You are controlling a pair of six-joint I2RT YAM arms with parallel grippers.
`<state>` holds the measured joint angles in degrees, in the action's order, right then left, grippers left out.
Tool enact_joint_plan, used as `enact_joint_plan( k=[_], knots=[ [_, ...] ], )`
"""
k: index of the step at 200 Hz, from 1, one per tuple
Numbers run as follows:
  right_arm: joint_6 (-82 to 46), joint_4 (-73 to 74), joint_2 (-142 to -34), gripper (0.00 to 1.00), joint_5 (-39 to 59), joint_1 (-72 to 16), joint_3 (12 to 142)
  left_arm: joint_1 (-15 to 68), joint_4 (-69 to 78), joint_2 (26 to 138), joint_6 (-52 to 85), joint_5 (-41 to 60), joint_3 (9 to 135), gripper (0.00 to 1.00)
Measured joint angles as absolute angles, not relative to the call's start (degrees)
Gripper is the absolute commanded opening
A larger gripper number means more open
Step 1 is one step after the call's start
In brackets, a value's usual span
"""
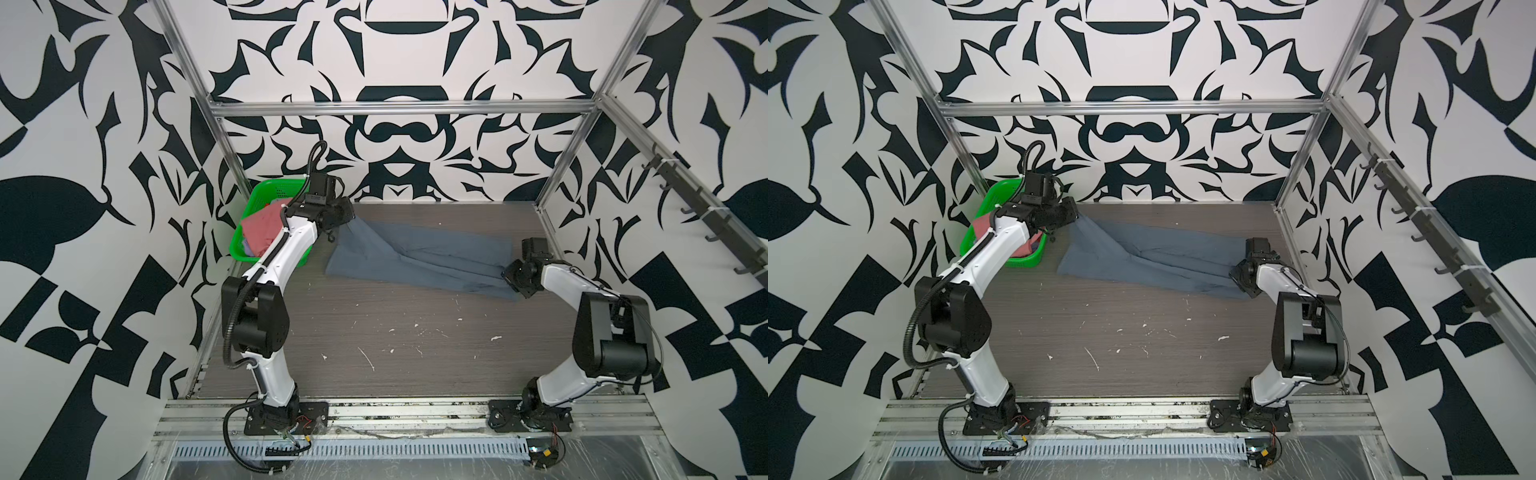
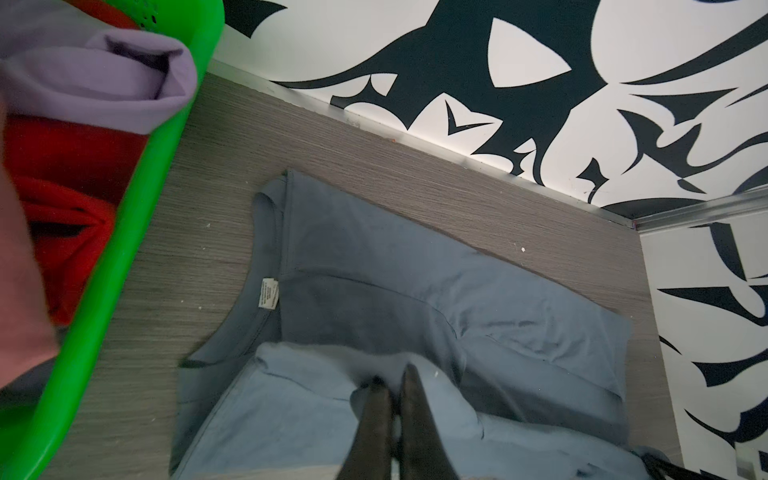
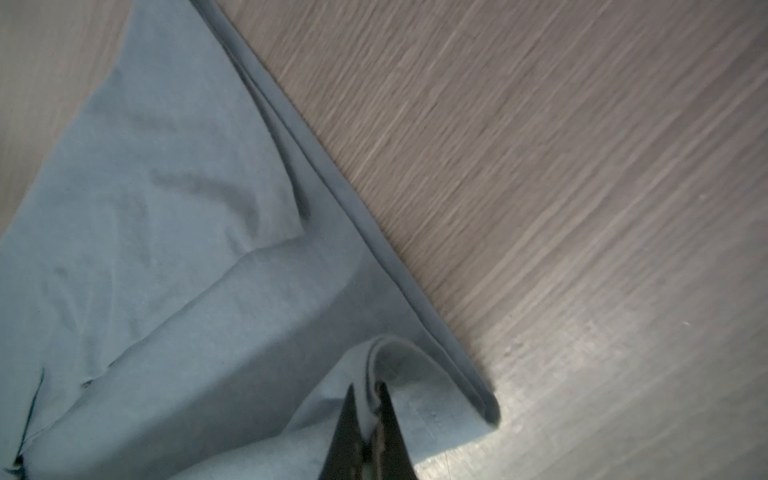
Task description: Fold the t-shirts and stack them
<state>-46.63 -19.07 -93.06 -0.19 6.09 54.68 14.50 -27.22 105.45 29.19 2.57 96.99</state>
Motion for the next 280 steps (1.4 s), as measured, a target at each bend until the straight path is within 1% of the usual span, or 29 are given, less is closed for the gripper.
enact_joint_plan(
  k=[44,54,66,72,82,95,131,163,173,181,206,224,247,280],
  knots=[
    [-46.6,-18.5,-98.7,0.0,0.0,6.3,60.2,13.5,-27.2,111.8,28.4,4.3,103.8,0.0],
    [-46.7,-18.5,-100.0,0.07,0.1,6.4,61.3,13.3,-27.2,113.0,28.4,4.4,105.0,0.0],
    [-47.0,-18.6,-101.5,0.22,0.5,6.7,63.0,12.9,-27.2,114.7,28.5,5.0,106.6,0.0],
    [-46.9,-18.7,-102.3,0.27,0.9,6.8,63.8,12.7,-27.2,115.7,28.5,5.4,107.7,0.0],
    [-46.9,-18.9,-103.5,0.32,1.3,7.2,65.2,12.4,-27.3,117.5,28.6,5.8,109.5,0.0],
    [-46.7,-19.0,-104.3,0.36,1.5,7.6,66.4,12.0,-27.5,120.1,28.6,6.0,112.2,0.0],
    [-46.3,-18.9,-102.4,0.38,1.7,8.4,66.4,10.7,-28.7,126.0,29.3,6.8,117.7,0.0],
    [-45.7,-16.8,-96.5,0.38,3.4,8.7,64.3,9.5,-28.8,128.5,30.6,8.0,119.0,0.0],
    [-45.4,-16.4,-95.0,0.38,4.1,8.7,64.2,9.3,-28.8,128.9,31.2,8.5,119.0,0.03],
    [-45.0,-16.0,-94.0,0.38,4.8,8.7,64.2,9.3,-28.8,129.0,31.6,8.9,119.0,0.08],
    [-44.8,-14.8,-91.5,0.37,6.9,8.7,62.5,9.3,-28.4,129.6,32.5,10.5,119.4,0.35],
    [-44.8,-14.4,-89.4,0.37,8.3,8.7,59.7,9.3,-27.9,130.8,33.4,11.2,120.7,0.5],
    [-44.8,-14.5,-87.1,0.37,9.9,8.7,56.3,9.3,-27.8,132.2,33.7,10.9,121.5,0.52],
    [-44.6,-14.9,-82.6,0.38,11.3,8.6,51.7,9.6,-27.4,131.8,34.3,10.5,120.2,0.52]
  ],
)
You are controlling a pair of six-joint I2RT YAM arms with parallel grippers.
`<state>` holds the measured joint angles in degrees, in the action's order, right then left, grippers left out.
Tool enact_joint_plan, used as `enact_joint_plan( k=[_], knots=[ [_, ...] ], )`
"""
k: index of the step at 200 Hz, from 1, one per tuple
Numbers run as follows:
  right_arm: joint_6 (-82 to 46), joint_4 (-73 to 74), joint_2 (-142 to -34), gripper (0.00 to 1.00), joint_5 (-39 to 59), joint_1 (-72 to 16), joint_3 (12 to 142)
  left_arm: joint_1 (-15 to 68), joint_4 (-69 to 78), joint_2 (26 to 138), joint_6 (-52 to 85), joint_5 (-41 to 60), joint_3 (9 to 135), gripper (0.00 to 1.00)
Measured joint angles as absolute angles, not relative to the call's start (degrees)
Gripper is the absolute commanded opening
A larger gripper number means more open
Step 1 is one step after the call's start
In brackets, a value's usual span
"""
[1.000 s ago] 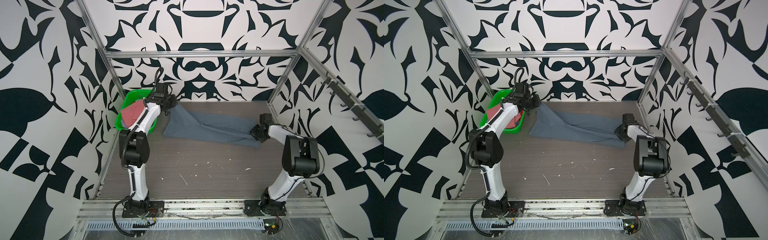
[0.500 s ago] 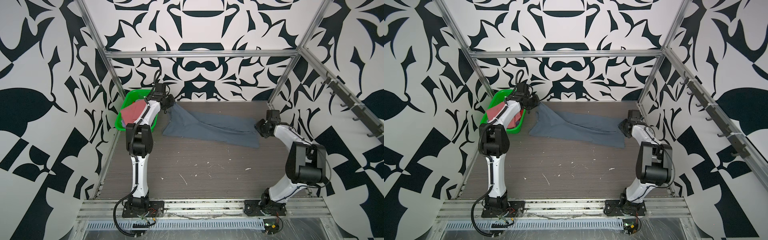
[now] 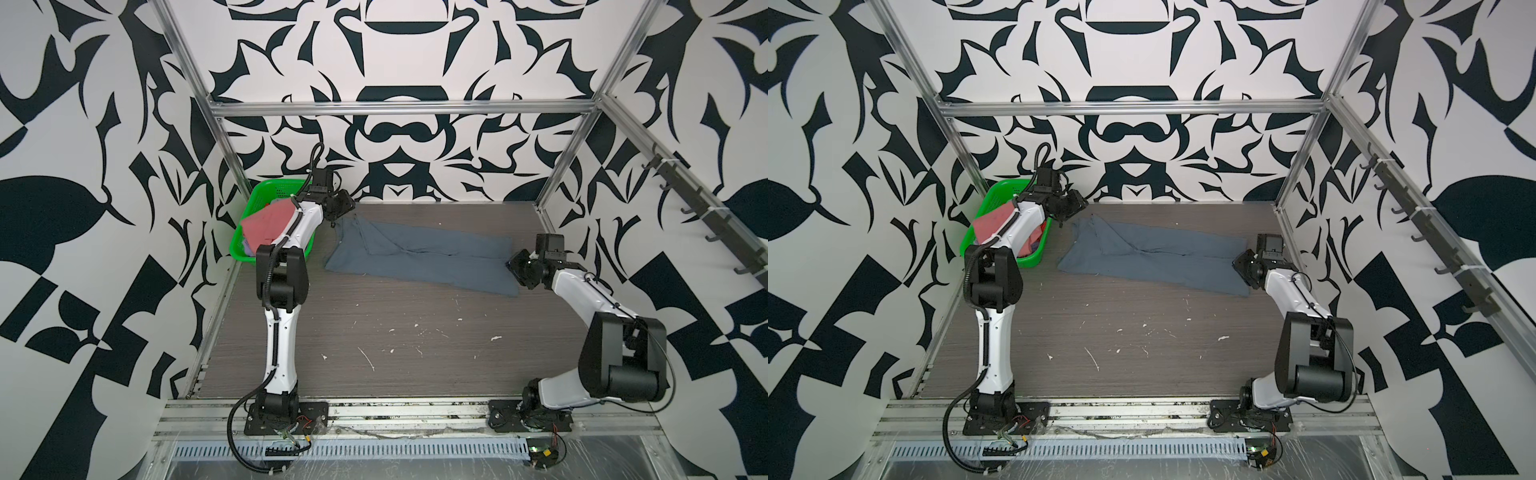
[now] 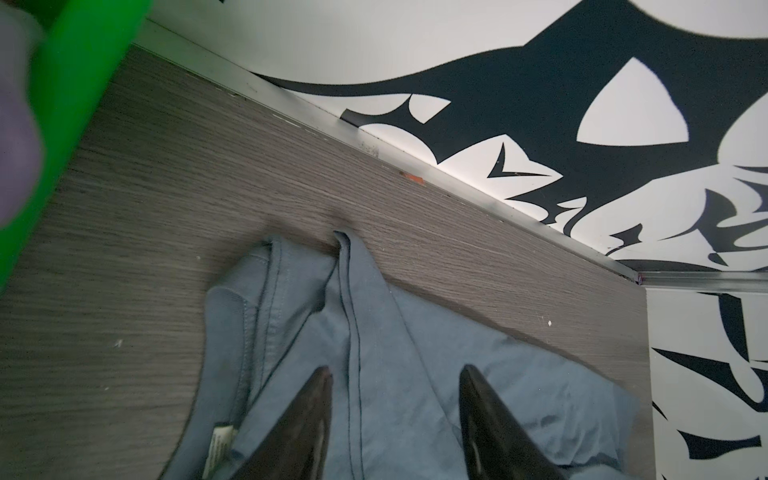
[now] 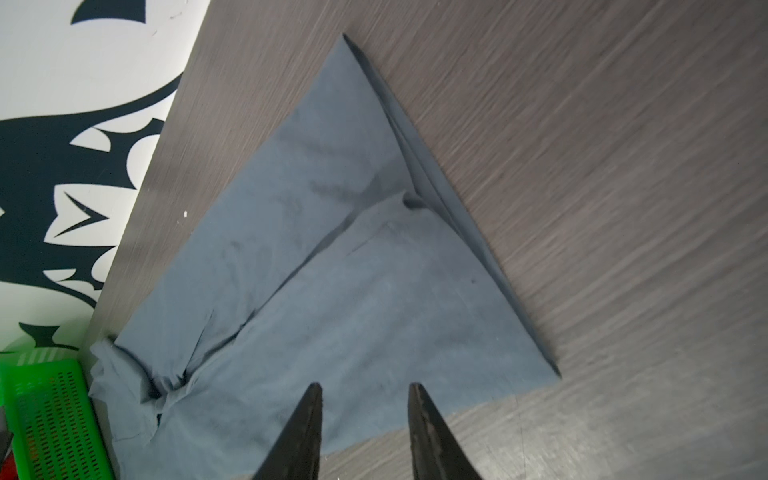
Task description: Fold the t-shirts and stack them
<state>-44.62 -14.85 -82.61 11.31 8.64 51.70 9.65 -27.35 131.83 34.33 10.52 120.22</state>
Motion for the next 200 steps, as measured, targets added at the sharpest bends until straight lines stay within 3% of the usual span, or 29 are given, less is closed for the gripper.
enact_joint_plan(
  k=[85,200],
  knots=[
    [-44.7,-14.5,-76.0,0.38,12.2,8.6,46.7,17.9,-27.2,121.8,37.2,7.7,94.1,0.48],
    [-44.7,-12.5,-77.8,0.38,12.4,8.2,45.8,19.2,-25.8,126.1,40.9,8.2,97.4,0.41]
  ],
)
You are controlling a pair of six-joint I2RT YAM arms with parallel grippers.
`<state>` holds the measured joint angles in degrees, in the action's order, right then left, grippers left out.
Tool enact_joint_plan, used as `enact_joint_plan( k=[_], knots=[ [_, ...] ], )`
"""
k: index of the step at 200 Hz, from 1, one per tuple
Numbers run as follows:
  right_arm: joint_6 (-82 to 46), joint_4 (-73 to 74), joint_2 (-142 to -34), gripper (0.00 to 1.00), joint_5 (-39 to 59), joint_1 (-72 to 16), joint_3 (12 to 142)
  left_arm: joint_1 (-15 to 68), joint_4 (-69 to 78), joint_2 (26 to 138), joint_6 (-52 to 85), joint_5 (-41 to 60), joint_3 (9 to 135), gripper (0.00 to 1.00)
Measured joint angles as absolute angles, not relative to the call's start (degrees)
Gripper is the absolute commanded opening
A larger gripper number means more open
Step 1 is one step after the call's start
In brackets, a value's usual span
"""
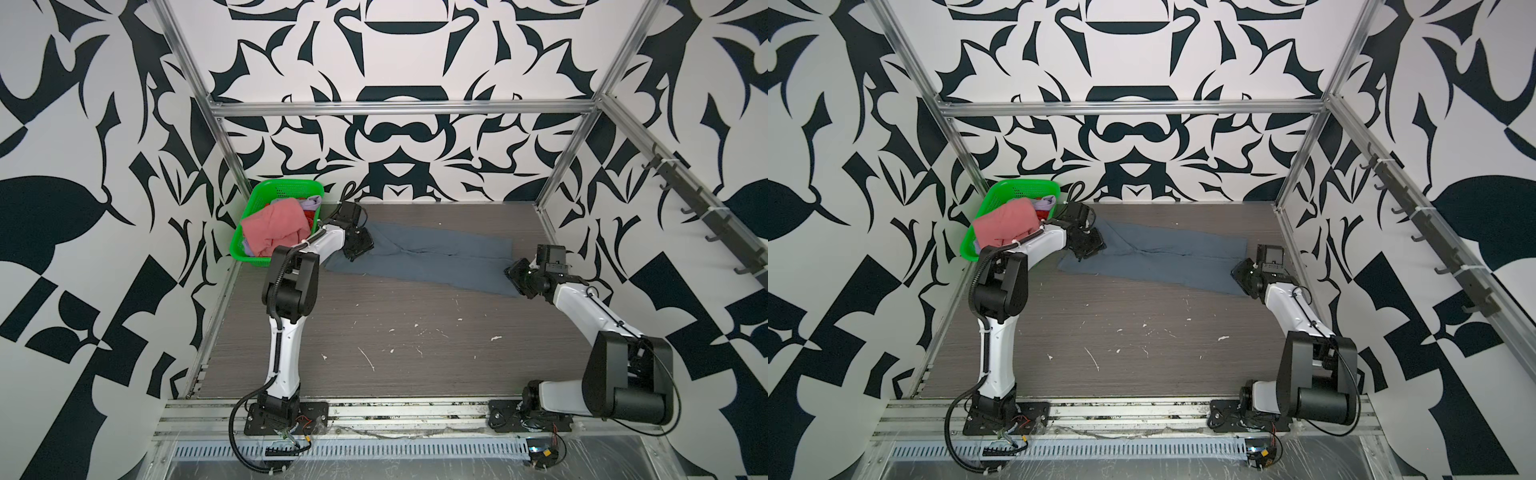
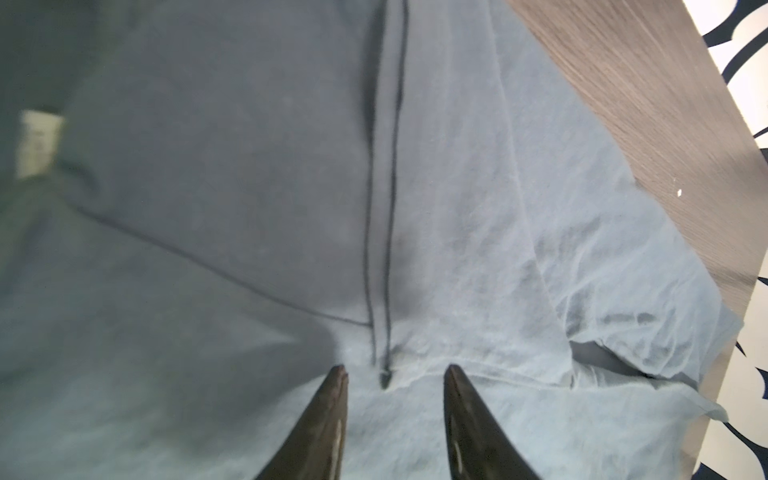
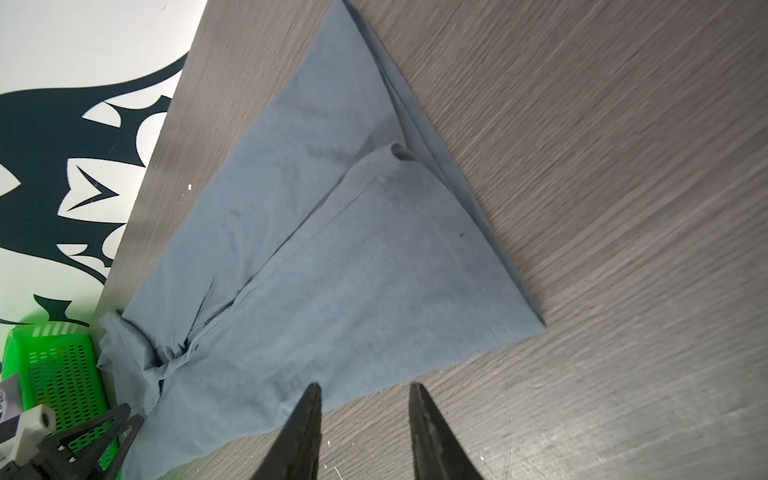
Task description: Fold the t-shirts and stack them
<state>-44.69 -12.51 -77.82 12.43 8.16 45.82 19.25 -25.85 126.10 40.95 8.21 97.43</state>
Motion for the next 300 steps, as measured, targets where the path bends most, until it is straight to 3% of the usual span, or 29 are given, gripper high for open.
enact_joint_plan(
  k=[60,116,185,250,265,275,286,300],
  knots=[
    [-44.7,-12.5,-77.8,0.38,12.0,8.2,45.7,20.6,-27.5,129.1,41.8,6.4,101.1,0.32],
    [-44.7,-12.5,-77.8,0.38,11.6,8.2,45.7,21.1,-28.7,129.4,42.2,5.3,101.4,0.0],
    [-44.6,-12.6,-77.8,0.38,10.7,8.2,45.7,21.4,-26.5,129.5,41.5,8.7,103.5,0.0],
    [-44.6,-12.6,-78.3,0.38,10.4,8.2,45.7,24.0,-22.4,132.7,42.0,13.2,117.5,0.0],
    [-44.6,-12.6,-79.1,0.38,10.4,8.2,45.7,24.5,-21.5,134.1,42.4,13.7,118.6,0.11],
    [-44.6,-12.6,-79.7,0.38,10.4,8.2,45.7,24.8,-21.0,135.2,42.5,14.3,119.2,0.28],
    [-44.6,-12.6,-80.2,0.38,10.4,8.2,45.7,24.9,-20.3,136.4,42.7,15.1,119.4,0.41],
    [-44.6,-12.6,-80.7,0.38,10.4,8.2,45.7,24.9,-20.4,137.1,41.8,15.3,119.5,0.49]
  ],
)
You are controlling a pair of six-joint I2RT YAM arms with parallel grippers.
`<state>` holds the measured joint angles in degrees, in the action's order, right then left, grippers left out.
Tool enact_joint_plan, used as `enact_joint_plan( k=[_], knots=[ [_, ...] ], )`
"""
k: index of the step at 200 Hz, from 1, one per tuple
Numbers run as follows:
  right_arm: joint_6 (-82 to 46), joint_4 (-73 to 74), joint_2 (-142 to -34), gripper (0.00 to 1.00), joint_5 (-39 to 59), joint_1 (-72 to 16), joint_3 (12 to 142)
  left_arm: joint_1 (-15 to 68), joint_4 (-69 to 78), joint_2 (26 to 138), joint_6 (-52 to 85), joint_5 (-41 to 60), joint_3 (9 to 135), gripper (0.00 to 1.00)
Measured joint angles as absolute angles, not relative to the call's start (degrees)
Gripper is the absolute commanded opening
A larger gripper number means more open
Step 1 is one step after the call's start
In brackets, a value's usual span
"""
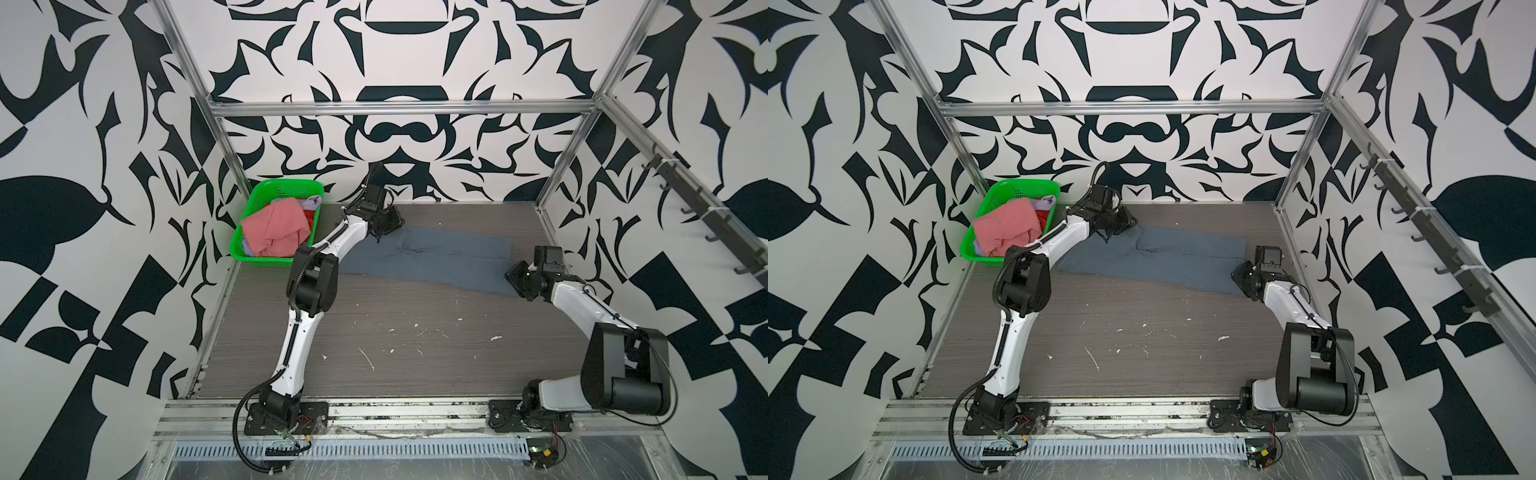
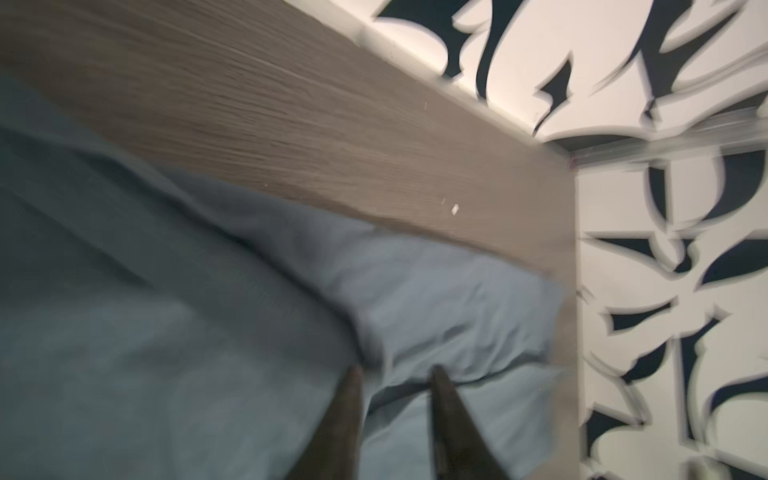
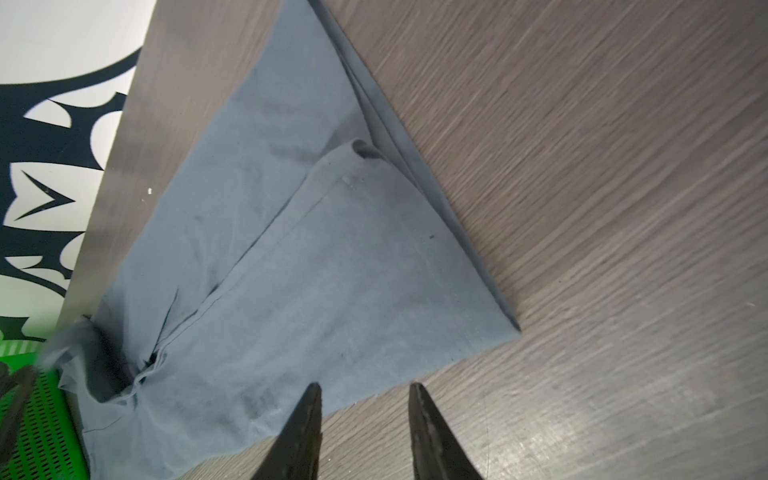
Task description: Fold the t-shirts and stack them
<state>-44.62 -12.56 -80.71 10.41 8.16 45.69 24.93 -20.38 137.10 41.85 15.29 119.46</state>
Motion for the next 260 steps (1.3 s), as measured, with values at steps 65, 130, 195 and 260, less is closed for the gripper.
enact_joint_plan(
  k=[65,130,195,260],
  knots=[
    [-44.6,-12.6,-80.8,0.38,10.4,8.2,45.7,20.7,-20.4,131.4,37.4,9.8,110.7,0.52],
    [-44.6,-11.7,-83.1,0.38,11.4,8.1,46.0,11.4,-20.5,125.2,35.5,7.3,99.5,0.52],
    [-44.7,-8.1,-87.7,0.38,12.4,5.4,50.6,13.3,-22.0,135.4,31.6,8.4,120.2,0.51],
    [-44.6,-6.9,-94.5,0.38,12.1,1.3,54.5,13.3,-21.8,126.9,32.1,3.3,97.4,0.51]
  ],
)
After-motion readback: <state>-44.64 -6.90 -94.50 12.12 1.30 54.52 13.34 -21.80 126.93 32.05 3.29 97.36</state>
